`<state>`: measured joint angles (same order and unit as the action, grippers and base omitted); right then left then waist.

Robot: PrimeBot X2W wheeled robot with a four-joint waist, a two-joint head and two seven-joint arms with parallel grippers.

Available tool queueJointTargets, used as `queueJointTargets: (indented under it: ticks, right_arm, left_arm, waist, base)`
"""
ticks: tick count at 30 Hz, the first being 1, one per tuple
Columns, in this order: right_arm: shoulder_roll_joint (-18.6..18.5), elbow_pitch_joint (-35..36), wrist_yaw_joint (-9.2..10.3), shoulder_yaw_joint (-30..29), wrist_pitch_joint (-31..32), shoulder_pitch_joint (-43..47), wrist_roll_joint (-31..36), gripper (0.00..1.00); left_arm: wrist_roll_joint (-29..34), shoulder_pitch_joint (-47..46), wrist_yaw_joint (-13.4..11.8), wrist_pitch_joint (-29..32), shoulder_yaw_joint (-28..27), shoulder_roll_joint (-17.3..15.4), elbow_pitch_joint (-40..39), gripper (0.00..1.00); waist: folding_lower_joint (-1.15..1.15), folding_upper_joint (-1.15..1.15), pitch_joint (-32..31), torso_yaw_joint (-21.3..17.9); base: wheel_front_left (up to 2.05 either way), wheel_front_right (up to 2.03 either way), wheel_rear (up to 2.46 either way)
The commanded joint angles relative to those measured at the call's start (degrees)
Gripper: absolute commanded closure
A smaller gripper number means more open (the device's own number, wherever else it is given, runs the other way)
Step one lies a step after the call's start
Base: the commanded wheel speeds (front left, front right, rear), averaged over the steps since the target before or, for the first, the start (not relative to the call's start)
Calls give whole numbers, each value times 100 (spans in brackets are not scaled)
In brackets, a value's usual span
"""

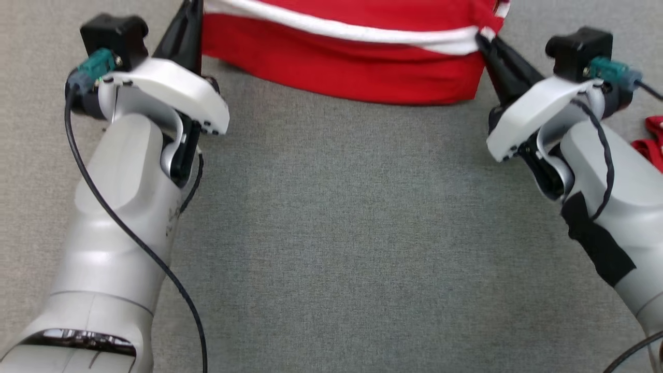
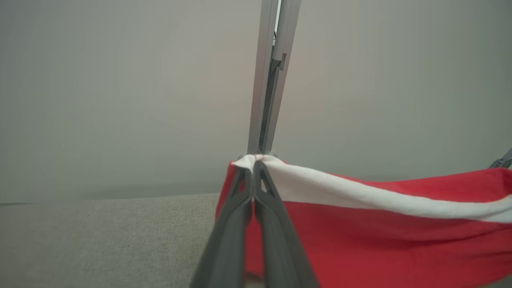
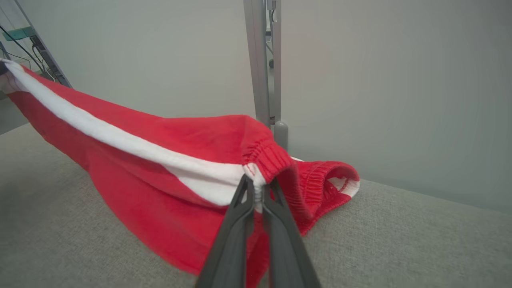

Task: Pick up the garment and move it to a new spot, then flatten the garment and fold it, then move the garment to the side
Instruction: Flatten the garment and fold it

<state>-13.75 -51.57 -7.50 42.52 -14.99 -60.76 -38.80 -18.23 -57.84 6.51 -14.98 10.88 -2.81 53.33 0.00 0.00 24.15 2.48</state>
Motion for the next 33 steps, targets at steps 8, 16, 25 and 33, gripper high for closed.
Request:
queueJointTargets:
  ticks: [8,16,25,33]
  right_arm:
    - [-269,9,3,1142,33,732,-1104,100]
    - [-481,213,3,2158,362,1082,-2034,100]
    - [-686,380,3,2880,860,1244,-2927,100]
    - [-751,416,3,3036,1215,1533,-3376,100]
  left_arm:
    - [9,637,95,-21,126,-92,650,100]
    - [-388,1110,102,79,884,-140,1164,100]
    - [-982,1586,98,397,1844,-442,1281,100]
    - [-1356,1844,97,511,2426,-684,1304,100]
  waist:
    - [0,0,-763,26]
    - [0,0,-1129,36]
    - [0,0,-1356,43]
    - [0,0,-1636,77]
  base:
    - [0,0,0]
    - [0,0,0]
    - [0,0,0]
    - [0,0,0]
